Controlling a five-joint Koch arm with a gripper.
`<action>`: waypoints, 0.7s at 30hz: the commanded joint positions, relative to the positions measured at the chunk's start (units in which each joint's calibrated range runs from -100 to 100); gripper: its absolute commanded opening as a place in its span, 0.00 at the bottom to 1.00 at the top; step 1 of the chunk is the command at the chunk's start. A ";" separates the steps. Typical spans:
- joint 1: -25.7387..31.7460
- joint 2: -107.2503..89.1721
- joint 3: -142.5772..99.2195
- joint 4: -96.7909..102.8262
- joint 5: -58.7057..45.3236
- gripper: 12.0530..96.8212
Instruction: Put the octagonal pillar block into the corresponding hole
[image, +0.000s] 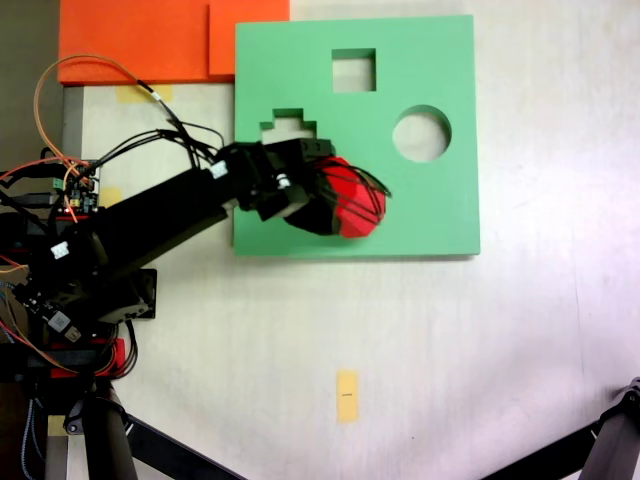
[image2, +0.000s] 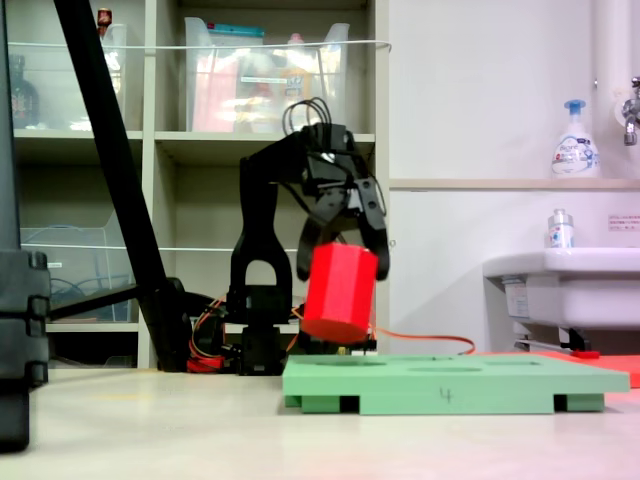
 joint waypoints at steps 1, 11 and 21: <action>0.24 0.42 1.70 5.45 0.34 0.28; 0.20 4.19 1.70 7.96 0.88 0.28; 0.93 6.00 1.80 9.21 1.37 0.29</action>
